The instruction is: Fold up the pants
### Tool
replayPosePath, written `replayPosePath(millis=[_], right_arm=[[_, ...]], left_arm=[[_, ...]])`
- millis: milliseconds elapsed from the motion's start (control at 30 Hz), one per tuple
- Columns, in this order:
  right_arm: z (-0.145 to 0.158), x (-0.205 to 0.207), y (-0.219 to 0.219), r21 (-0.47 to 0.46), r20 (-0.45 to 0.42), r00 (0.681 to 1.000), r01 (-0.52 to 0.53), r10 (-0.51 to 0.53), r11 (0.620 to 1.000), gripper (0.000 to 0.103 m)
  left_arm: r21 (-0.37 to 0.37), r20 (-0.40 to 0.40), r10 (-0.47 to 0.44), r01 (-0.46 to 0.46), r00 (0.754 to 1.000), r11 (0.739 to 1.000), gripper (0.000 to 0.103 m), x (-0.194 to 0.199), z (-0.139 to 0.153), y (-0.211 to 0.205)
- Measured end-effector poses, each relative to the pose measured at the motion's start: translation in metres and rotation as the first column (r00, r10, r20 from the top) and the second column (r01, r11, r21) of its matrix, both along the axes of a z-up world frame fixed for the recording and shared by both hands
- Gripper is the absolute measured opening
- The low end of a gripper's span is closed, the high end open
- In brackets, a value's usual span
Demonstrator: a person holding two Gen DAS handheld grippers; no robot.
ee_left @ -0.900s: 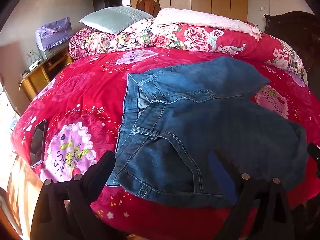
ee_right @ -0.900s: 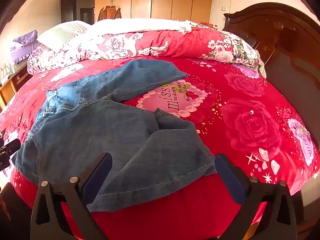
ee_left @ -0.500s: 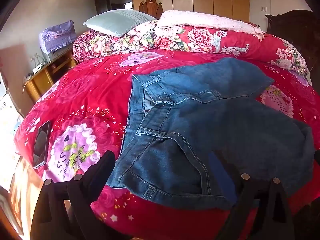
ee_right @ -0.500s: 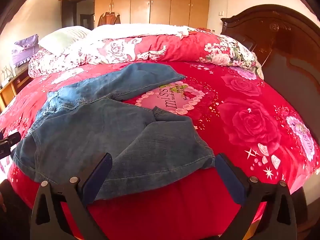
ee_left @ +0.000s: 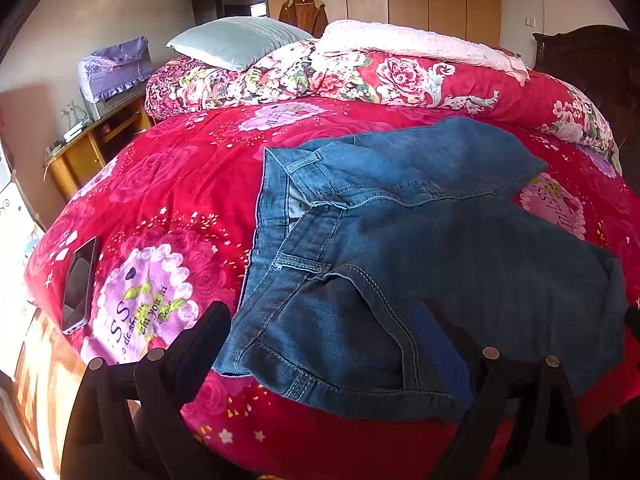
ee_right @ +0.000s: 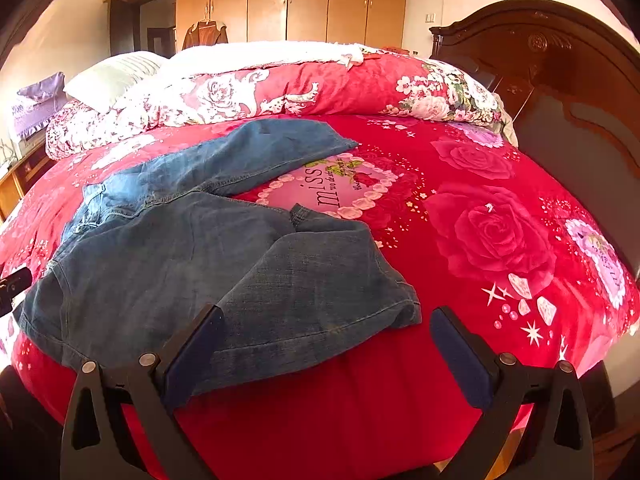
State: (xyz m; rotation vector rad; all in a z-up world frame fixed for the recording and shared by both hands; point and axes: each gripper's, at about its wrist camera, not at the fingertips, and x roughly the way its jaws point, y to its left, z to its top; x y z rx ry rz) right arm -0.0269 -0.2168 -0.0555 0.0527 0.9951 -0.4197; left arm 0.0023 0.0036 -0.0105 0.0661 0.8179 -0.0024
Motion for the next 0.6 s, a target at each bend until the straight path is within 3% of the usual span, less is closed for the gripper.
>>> replayPosePath(millis=[600], right_arm=[[-0.0020, -0.0004, -0.0012, -0.004, -0.006, 1.000, 0.006, -0.006, 1.000, 0.103]], left_arm=[[-0.005, -0.015, -0.001, 0.001, 1.000, 1.000, 0.094, 0.0020, -0.0024, 0.0004]])
